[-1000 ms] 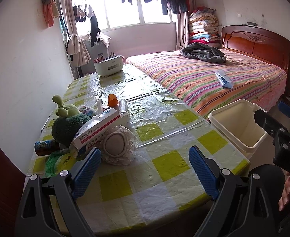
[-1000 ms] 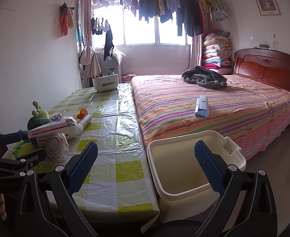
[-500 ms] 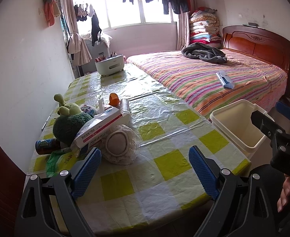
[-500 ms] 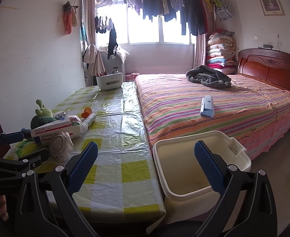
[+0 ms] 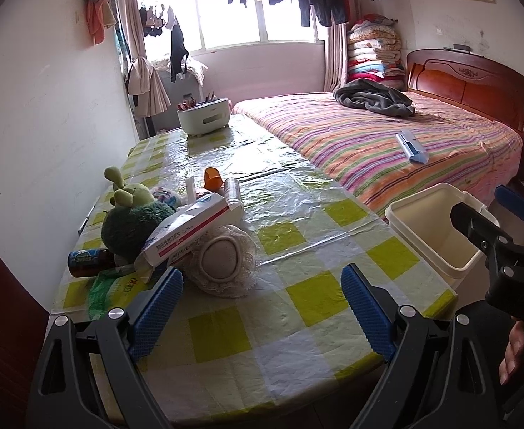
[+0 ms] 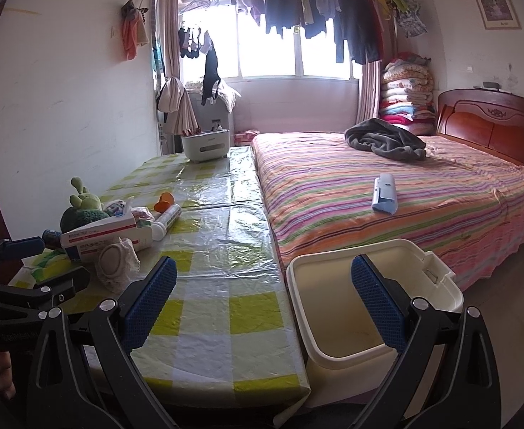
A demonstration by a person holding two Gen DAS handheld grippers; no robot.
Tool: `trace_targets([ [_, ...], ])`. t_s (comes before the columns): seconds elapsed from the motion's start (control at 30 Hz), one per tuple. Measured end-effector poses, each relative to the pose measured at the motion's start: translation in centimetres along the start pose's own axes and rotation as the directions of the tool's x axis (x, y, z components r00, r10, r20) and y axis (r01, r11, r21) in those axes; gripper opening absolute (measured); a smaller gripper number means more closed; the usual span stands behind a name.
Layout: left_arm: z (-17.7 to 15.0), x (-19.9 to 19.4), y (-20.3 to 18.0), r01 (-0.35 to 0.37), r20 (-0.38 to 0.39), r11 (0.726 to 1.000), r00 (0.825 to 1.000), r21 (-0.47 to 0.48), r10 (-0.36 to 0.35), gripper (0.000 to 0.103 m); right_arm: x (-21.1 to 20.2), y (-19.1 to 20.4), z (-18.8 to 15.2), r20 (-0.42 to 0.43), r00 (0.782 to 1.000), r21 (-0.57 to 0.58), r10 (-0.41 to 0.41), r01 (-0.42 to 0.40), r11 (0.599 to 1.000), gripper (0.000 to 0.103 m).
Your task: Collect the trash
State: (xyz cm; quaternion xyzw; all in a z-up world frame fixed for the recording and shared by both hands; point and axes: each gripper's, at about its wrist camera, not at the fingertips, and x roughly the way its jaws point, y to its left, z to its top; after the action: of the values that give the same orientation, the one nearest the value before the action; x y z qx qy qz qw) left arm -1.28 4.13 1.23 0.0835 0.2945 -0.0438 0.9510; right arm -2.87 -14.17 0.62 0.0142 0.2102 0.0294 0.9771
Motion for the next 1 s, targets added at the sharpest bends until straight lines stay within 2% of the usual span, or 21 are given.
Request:
trace_targets([
  [0.3, 0.1, -0.2, 1.9, -0.044, 0.011, 0.998, 0.999, -0.038, 0.044, 0.088, 0.9, 1.3, 0.7, 0.007, 0.999, -0.023, 0.054, -0.054, 0.998, 0.097],
  [0.63, -0.3, -0.7, 5.7, -0.116, 0.019, 0.987, 0.993, -0.108, 0.119, 0.088, 4.0, 3.9, 1.5, -0.046, 0.976, -0.047, 0.211, -0.213, 0.976, 0.097],
  [0.77, -0.6, -0.7, 6.9, -0.141, 0.01, 0.981, 0.99, -0.132, 0.144, 0.088, 6.0, 5.2, 1.9, -0.103, 0.948, -0.047, 0.301, -0.306, 0.951, 0.097],
  [1.0, -1.4, -0.9, 8.9, -0.159, -0.005, 0.972, 0.987, -0.175, 0.16, 0.088, 9.3, 9.5, 2.2, -0.227, 0.867, -0.074, 0.444, -0.47, 0.88, 0.097],
])
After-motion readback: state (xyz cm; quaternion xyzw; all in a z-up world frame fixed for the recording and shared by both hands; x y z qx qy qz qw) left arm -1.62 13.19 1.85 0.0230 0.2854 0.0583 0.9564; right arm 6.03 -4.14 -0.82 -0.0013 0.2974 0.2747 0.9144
